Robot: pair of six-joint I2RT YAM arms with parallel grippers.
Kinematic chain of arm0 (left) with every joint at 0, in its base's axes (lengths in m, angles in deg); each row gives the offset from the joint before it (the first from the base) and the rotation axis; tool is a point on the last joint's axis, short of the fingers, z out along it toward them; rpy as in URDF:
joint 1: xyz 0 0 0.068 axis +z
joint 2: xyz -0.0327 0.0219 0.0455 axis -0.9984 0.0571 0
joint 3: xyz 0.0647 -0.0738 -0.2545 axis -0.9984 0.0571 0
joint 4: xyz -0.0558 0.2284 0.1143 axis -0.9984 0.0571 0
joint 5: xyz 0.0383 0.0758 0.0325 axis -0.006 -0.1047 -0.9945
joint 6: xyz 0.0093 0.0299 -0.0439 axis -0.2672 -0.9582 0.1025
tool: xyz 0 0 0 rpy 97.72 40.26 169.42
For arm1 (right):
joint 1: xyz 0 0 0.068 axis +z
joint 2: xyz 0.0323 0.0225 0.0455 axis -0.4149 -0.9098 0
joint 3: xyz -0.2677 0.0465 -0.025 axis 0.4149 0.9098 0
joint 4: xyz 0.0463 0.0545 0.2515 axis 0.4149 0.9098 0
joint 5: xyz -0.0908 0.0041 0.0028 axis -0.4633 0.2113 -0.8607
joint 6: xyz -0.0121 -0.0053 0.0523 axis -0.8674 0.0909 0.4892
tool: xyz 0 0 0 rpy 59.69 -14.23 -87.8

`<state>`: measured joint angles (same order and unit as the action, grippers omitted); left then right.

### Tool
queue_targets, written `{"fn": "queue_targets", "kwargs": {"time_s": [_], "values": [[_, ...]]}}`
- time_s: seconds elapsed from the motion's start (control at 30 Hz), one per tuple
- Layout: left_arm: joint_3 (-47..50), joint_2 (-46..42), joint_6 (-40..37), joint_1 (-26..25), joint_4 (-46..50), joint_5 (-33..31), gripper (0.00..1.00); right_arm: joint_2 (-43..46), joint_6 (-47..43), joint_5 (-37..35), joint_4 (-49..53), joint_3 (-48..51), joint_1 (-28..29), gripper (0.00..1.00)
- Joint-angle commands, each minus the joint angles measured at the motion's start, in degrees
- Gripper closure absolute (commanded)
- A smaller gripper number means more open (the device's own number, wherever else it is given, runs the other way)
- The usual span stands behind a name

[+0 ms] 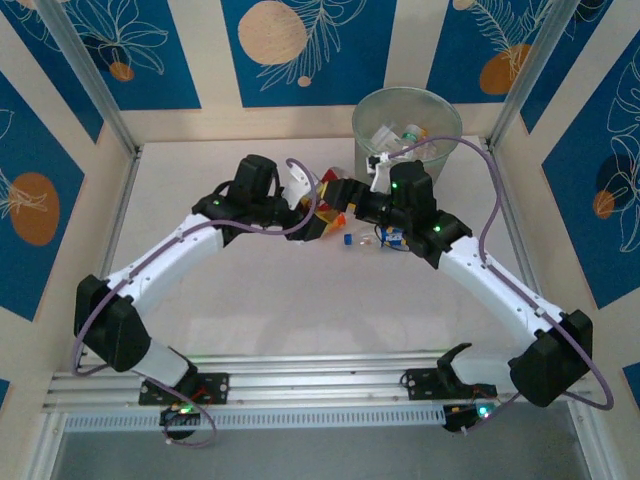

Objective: Put the plastic bottles in the bin

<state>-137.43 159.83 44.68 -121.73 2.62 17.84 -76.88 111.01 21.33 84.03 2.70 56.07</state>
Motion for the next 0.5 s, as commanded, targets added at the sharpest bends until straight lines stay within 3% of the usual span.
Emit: {"fn": "queue_targets", "kwargs": {"time_s": [0.0,0.17,0.23,0.3,0.47], "values": [[0.6,-3.5,-2.4,-1.8,-4.6,6.7,0.45,-0.5,0.9,1.6,-3.1,0.6,0.6,0.21],[1.4,-4.5,-2.3,-1.8,-7.2,10.1,0.43,0.2,1.9,2.3,-4.3,1.7,0.2,0.21],[1.6,-4.9,-2.5,-1.8,-7.9,11.4,0.43,0.4,2.1,2.5,-4.5,1.7,0.2,0.13],[1.8,-5.4,-2.7,-1.8,-8.3,11.9,0.42,0.5,2.3,2.8,-4.8,1.8,0.2,0.12],[2.1,-6.3,-4.4,-1.8,-7.4,12.2,0.42,0.8,2.5,3.4,-4.9,1.5,0.1,0.24]]}}
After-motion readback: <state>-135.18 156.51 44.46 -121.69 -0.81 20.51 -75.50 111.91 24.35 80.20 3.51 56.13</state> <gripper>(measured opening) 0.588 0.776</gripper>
